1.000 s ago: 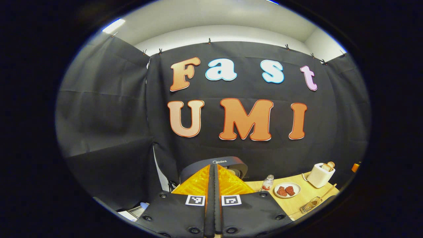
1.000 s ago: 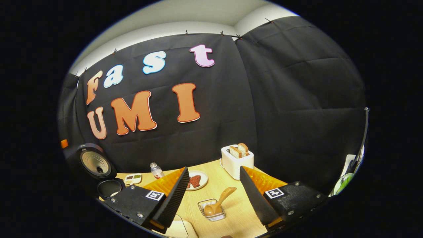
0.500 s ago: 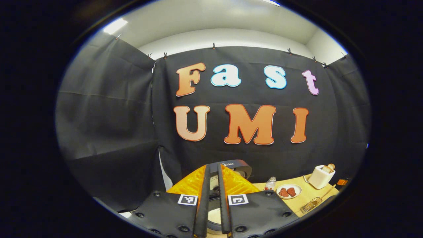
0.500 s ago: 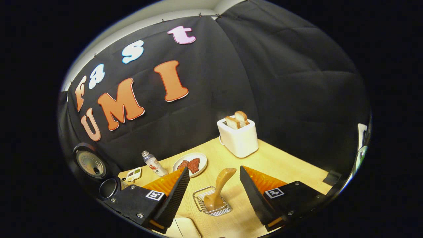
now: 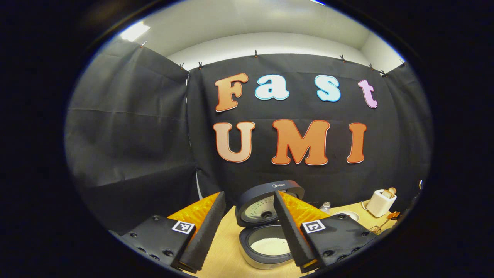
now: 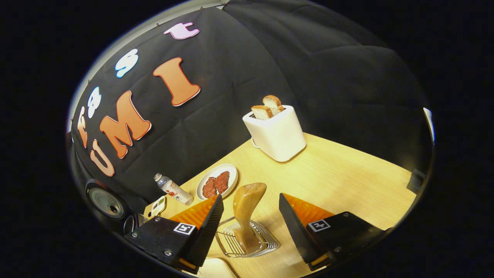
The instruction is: Close the left gripper, press the button to open the rice cooker; take a wooden spoon from the chopstick holder with the right hand, scoop a spoonful of rice and pour it into the rice cooker, then put the wooden spoon back into the chopstick holder.
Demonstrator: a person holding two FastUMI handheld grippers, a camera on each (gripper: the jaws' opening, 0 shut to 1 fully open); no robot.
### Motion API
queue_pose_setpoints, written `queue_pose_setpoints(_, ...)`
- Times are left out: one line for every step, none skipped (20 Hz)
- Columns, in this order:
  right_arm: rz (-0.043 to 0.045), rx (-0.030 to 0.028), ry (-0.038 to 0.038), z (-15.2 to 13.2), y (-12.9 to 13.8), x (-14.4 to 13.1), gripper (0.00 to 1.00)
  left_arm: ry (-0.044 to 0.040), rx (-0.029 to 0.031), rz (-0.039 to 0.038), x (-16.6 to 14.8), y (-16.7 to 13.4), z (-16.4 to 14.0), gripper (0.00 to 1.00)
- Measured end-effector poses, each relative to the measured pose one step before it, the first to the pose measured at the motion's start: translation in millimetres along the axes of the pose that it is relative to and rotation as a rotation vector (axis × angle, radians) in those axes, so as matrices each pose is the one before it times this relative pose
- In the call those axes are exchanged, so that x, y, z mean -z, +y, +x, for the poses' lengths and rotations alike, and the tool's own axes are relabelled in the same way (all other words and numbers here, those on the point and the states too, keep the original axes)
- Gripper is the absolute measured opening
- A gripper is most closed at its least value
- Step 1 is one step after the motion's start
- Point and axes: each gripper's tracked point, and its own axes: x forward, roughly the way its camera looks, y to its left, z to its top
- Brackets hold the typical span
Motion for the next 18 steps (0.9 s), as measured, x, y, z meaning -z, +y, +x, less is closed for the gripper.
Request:
queue_pose_setpoints(0.02152, -0.00791, 0.00853, 2.35, 1.12, 1.46, 0.88, 0.00703, -0.00774, -0.00325, 3.57, 1.64, -0.88, 0.87)
queue_pose_setpoints(0.02279, -0.01285, 0.00687, 3.47, 2.57, 2.59, 0.8, 0.01355, -0.00783, -0.00365, 3.08, 1.41, -1.29, 0.91)
queue_pose_setpoints(0.02077, -0.01506, 0.00513, 2.53, 3.1, 1.73, 0.76, 0.01059, -0.00501, -0.00311, 5.01, 0.7, -1.2, 0.94)
queue_pose_setpoints(0.01402, -0.0156, 0.00924, 2.13, 2.39, 3.98, 0.67, 0.01015, -0.00816, -0.00212, 3.79, 2.17, -0.77, 0.93)
queue_pose_setpoints(0.00591, -0.00351, 0.00342, 3.24, -0.5, 0.56, 0.63, 0.00865, -0.00852, -0.00308, 2.79, 2.98, -0.25, 0.92)
queue_pose_setpoints(0.00063, -0.00361, -0.00385, -0.97, -1.71, -0.3, 0.51, 0.00833, -0.00989, -0.00282, 3.73, 3.18, -1.0, 0.91)
queue_pose_setpoints(0.00976, 0.00906, -0.01039, 0.99, 0.11, -2.98, 0.36, 0.00747, -0.00565, -0.00371, 3.34, 2.44, -0.14, 0.95)
queue_pose_setpoints(-0.00008, -0.00517, 0.01039, 2.37, 2.81, 1.15, 0.27, 0.00838, -0.00097, -0.00388, 2.12, 0.73, -0.15, 0.99)
queue_pose_setpoints(-0.01226, -0.01334, 0.00586, -4.51, 3.67, 1.89, 0.25, 0.00659, -0.00152, -0.00234, 1.56, -0.27, -0.36, 0.91)
queue_pose_setpoints(-0.01914, 0.00226, -0.00694, -0.08, -0.38, 0.54, 0.23, 0.00532, -0.00196, -0.00155, 2.56, 2.16, -0.43, 0.96)
queue_pose_setpoints(-0.01596, 0.00216, -0.00933, 0.1, -0.13, -1.46, 0.22, 0.00224, -0.00176, -0.00171, 0.01, 1.45, 0.48, 0.96)
queue_pose_setpoints(-0.00967, -0.0004, -0.00366, -3.12, 1.24, -2.29, 0.19, -0.00038, 0.00066, -0.00231, -0.39, -0.47, 1.87, 0.95)
queue_pose_setpoints(-0.00595, 0.00358, -0.00309, -1.16, 0.63, -1.28, 0.17, -0.00141, 0.00137, -0.00172, -1.02, 0.47, 0.53, 0.94)
queue_pose_setpoints(-0.00593, 0.0062, -0.00149, -2.45, 0.59, -0.83, 0.14, -0.00182, 0.00121, -0.00007, -1.18, 0.28, -0.8, 0.93)
queue_pose_setpoints(-0.00063, 0.00044, 0.00029, -1.17, 1.33, -2.12, 0.13, -0.00253, 0.00392, 0.00222, -1.92, -0.83, 0.01, 0.92)
queue_pose_setpoints(-0.00065, -0.00001, -0.00536, -2.97, 3.04, -2.92, 0.12, -0.00378, 0.00331, 0.00532, -1.41, 0.06, -0.47, 0.91)
queue_pose_setpoints(-0.00469, 0.00021, -0.0135, -3.45, 3.32, -5.8, 0.12, -0.00522, 0.00287, 0.00739, -2.73, -0.38, -0.14, 0.91)
queue_pose_setpoints(-0.0101, -0.00081, -0.00982, -3.08, 3.04, -4.86, 0.12, -0.00561, 0.00384, 0.00646, -2.67, -0.52, 0.24, 0.91)
